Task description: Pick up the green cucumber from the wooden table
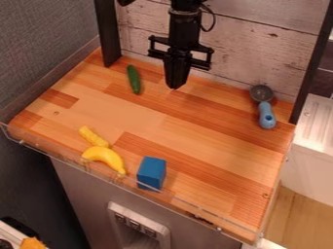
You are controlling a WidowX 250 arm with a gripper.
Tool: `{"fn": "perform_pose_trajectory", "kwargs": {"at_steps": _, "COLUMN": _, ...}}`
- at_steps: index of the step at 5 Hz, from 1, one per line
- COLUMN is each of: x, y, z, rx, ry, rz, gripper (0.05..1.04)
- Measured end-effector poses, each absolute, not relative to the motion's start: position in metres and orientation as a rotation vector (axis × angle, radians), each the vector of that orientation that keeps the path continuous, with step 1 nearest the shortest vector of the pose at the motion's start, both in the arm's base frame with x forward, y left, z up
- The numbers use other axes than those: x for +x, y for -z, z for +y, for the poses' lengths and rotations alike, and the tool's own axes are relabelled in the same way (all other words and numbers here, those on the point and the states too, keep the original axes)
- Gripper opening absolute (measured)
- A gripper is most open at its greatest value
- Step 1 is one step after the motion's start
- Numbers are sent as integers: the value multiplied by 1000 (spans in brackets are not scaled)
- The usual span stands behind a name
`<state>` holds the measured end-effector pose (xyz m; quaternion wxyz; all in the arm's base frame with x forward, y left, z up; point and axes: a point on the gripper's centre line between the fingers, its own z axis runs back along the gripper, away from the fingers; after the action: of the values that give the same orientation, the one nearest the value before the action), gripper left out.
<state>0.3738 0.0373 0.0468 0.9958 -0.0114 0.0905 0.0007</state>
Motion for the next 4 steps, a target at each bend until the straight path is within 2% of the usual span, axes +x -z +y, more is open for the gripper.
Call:
{"fn": "perform_pose_trajectory", "kwargs": {"at_steps": 1, "x": 374, "y": -48, "z": 47, "rx": -25, "ry": 104, "rz": 175, "gripper": 224}}
{"fn": "perform_pose_trajectory", "kwargs": {"at_steps": 2, "x": 380, "y": -46, "z": 70, "rx": -23, "ry": 213, "rz": 168, "gripper": 478}}
{"fn": "perform_pose_trajectory", "kwargs": {"at_steps": 3, "x": 387, "y": -50, "z": 82, "rx": -20, "ry": 307, "rz": 153, "gripper": 781}}
{"fn": "perform_pose_trajectory", "kwargs": {"at_steps": 4, "x": 389, "y": -45, "z": 97, "rx": -22, "ry": 322, "rz": 157, "gripper": 992}}
